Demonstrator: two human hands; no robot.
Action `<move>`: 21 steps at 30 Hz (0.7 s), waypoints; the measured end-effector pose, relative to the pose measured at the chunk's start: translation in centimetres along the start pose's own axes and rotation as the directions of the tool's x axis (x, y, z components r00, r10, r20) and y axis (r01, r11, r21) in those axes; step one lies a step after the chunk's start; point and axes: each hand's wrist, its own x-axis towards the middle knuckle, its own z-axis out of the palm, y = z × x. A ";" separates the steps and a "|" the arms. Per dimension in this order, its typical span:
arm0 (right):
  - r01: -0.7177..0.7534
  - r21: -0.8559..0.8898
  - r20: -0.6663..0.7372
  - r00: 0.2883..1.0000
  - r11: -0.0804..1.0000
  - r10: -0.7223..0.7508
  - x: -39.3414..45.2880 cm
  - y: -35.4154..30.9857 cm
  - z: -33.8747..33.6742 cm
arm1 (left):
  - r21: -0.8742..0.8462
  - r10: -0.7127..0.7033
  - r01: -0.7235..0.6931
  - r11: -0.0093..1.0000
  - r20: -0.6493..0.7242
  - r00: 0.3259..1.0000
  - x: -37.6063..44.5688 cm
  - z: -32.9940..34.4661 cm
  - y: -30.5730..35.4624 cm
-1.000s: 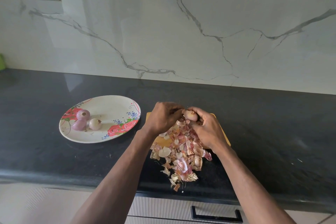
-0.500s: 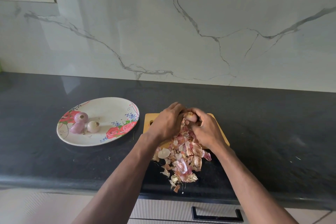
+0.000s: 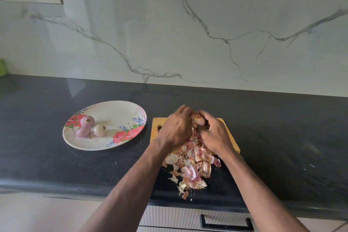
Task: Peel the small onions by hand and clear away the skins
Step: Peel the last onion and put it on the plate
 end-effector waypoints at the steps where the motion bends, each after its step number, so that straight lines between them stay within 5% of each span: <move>1: -0.006 -0.002 -0.001 1.000 1.000 0.006 0.0 0.2 0.1 | -0.001 -0.013 0.013 1.000 -0.009 1.000 0.0 0.0 -0.1; 7: -0.035 0.072 -0.047 0.998 0.997 0.039 0.2 1.0 0.1 | -0.055 -0.254 0.249 0.967 -0.116 0.960 0.6 -0.7 -2.1; 16: 0.053 0.135 -0.121 0.992 0.989 -0.036 0.6 1.5 -0.1 | -0.041 -0.237 0.235 0.971 -0.030 0.971 0.6 -0.4 -2.9; 19: 0.042 0.195 -0.132 0.991 0.980 -0.017 0.5 1.4 -0.2 | -0.140 -0.272 0.273 0.952 0.031 0.962 0.7 -0.4 -2.7; 21: 0.034 0.220 -0.151 0.989 0.975 0.000 0.6 1.6 -0.1 | -0.359 -0.300 0.309 0.880 0.083 0.950 0.8 -1.0 -2.2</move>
